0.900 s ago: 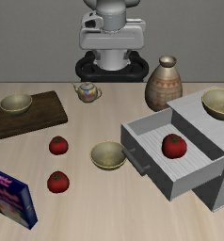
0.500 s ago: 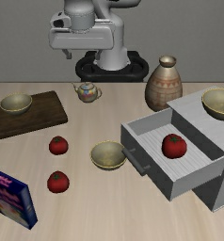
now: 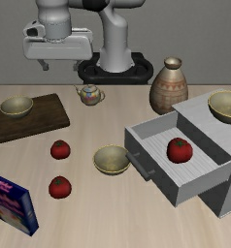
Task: Pick the tomato next to the cutting board and place it on the porcelain bowl at the top of the cabinet
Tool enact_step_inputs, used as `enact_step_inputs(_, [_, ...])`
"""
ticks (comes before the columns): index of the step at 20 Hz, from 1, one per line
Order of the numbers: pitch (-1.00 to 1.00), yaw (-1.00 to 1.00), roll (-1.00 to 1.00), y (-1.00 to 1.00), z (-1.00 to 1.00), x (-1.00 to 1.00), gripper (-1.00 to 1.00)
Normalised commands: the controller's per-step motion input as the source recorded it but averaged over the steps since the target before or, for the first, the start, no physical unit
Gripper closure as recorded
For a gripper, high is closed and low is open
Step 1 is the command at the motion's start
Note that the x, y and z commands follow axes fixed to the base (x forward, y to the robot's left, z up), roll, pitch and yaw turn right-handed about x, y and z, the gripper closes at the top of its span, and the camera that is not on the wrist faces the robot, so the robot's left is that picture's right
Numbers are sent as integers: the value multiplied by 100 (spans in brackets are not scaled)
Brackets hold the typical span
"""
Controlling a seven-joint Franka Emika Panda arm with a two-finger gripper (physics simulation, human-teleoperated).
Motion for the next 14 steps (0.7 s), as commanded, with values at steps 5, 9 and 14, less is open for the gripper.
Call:
enact_step_inputs(5, [0,0,0,0,0,100,-100])
enact_step_inputs(9, [0,0,0,-25,0,75,-100])
enact_step_inputs(14, [0,0,0,0,-100,0,-100])
